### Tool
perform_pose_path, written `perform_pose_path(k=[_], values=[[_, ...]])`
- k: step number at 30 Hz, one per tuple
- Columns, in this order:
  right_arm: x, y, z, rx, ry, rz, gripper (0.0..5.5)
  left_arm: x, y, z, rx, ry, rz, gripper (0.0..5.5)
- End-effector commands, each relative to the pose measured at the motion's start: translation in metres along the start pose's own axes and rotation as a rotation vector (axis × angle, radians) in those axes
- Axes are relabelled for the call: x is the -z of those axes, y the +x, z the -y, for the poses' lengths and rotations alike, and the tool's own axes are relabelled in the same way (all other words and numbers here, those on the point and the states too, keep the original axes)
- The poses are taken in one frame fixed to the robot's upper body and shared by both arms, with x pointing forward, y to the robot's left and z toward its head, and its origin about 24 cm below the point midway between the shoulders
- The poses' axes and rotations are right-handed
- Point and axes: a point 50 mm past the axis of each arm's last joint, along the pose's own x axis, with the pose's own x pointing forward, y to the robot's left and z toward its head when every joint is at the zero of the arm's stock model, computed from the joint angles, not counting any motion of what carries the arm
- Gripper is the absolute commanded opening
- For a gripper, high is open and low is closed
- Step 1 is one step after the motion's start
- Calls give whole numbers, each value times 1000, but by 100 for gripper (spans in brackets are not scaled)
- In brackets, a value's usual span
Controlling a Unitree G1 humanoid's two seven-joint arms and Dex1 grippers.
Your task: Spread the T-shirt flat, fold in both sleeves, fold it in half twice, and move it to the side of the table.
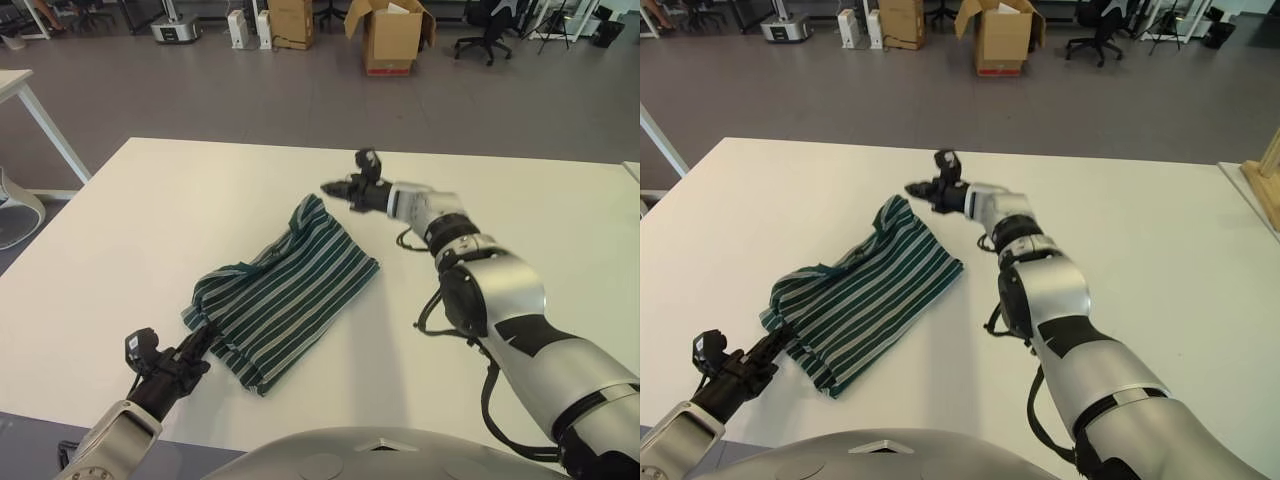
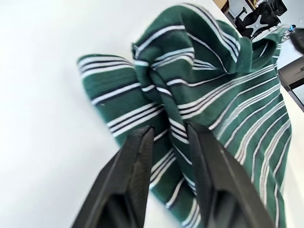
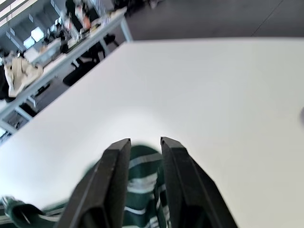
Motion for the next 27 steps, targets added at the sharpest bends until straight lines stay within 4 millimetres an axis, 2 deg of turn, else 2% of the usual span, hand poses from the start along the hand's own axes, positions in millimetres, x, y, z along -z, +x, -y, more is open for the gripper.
perform_pose_path(k=[1,3,4,5,7,8,9,11,13,15,16,18,19,22,27], values=[[-63,-23,7,70,-46,170,154,2,-10,-25,-56,68,-20,184],[-57,-35,20,91,-166,98,154,-5,-3,-22,24,172,-20,210],[-45,-43,30,89,-241,28,154,-13,6,-13,109,260,-3,231],[-24,-56,43,58,-314,-62,154,-28,24,3,219,379,46,231],[18,-83,59,-31,-353,-212,154,-54,50,39,422,613,151,231],[38,-96,60,-92,-332,-261,154,-71,63,61,501,681,210,231],[50,-103,57,-134,-317,-288,154,-83,71,73,556,730,244,231],[62,-104,46,-199,-265,-268,154,-91,85,71,659,825,270,231],[64,-99,35,-234,-226,-219,154,-82,93,66,777,935,212,231],[64,-91,23,-274,-199,-179,154,-65,102,60,923,1104,74,231],[63,-89,21,-283,-193,-170,154,-61,105,57,962,1148,37,231],[67,-79,14,-301,-173,-155,154,-52,122,37,983,1244,-114,231],[65,-76,14,-312,-99,-134,154,-50,128,32,989,1267,-156,231],[66,-80,23,-317,31,-143,154,-46,140,37,1026,1238,-149,231],[89,-92,29,-373,181,-341,154,-10,125,47,1248,1155,-314,231]])
